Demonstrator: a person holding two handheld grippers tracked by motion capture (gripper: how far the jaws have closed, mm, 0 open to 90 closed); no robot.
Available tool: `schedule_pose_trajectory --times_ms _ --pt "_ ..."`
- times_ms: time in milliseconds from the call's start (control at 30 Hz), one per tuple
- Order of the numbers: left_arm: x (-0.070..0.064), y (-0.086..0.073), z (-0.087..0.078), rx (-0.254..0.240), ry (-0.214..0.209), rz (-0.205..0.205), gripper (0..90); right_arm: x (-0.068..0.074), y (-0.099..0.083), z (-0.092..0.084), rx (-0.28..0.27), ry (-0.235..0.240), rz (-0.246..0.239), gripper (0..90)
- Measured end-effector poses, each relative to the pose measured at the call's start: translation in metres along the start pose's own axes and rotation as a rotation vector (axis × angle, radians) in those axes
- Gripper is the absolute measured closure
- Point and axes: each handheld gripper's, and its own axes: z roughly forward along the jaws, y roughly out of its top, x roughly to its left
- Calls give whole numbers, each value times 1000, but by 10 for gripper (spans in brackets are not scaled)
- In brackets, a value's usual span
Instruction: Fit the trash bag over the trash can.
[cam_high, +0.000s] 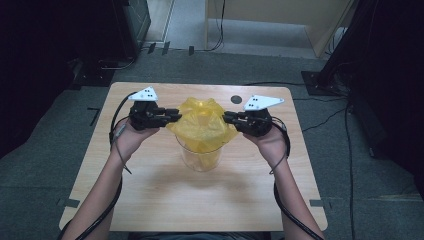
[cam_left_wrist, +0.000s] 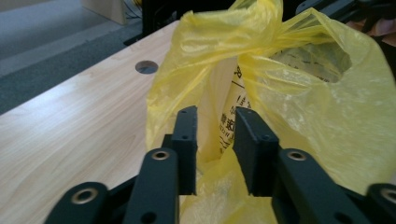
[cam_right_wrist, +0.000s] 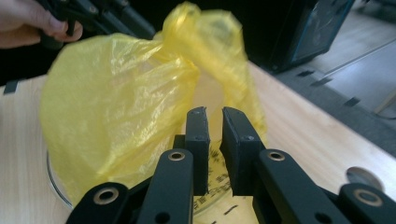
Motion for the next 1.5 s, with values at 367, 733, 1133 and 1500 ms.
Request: schedule_pose_trajectory --times_ms 367,733,1133,1500 --pt "5 8 29 68 -17 29 345 -2 1 33 138 7 -93 462" --pt "15 -6 42 32 -21 -26 313 -13 -10 51 113 -12 24 342" --pt "18 -17 53 78 -53 -66 304 -11 -22 65 233 15 71 297" --pt "19 -28 57 88 -107 -102 308 -15 -31 65 274 63 169 277"
